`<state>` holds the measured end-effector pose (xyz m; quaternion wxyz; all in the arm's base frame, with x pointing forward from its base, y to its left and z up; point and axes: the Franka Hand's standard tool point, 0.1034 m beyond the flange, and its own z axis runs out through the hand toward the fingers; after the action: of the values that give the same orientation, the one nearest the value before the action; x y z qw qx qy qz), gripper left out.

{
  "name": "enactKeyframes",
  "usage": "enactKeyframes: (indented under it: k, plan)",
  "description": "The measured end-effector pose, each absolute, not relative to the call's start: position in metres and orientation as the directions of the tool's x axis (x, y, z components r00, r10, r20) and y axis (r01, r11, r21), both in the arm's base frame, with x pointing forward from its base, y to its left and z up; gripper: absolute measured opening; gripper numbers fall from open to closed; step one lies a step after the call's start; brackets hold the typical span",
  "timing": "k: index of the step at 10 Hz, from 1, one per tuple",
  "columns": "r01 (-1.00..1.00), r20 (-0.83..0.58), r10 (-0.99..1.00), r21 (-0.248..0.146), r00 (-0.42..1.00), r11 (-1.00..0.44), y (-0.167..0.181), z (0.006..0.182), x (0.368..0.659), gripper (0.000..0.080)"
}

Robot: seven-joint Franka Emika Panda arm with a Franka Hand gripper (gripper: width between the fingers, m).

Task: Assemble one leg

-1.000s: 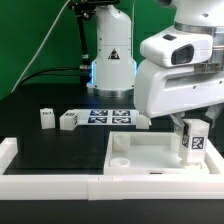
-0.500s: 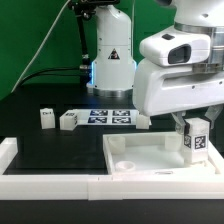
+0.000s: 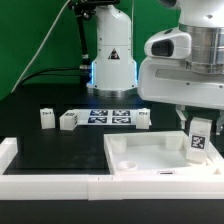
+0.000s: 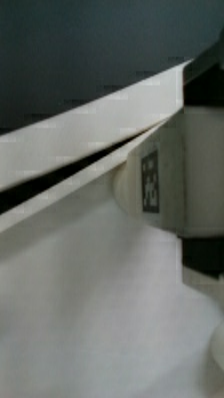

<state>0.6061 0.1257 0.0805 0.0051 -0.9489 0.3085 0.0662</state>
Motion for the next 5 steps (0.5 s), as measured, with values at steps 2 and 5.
enactKeyframes:
  k: [2, 5]
  plan:
    - [-0.660, -0.125, -0.660, 0.044, 0.741, -0.750, 0.1269, 0.0815, 0.6067, 0.0294]
    - [-0.669, -0.127, -0.668, 0.044, 0.733, -0.742, 0.1281, 0.0821, 0.6071, 0.0362]
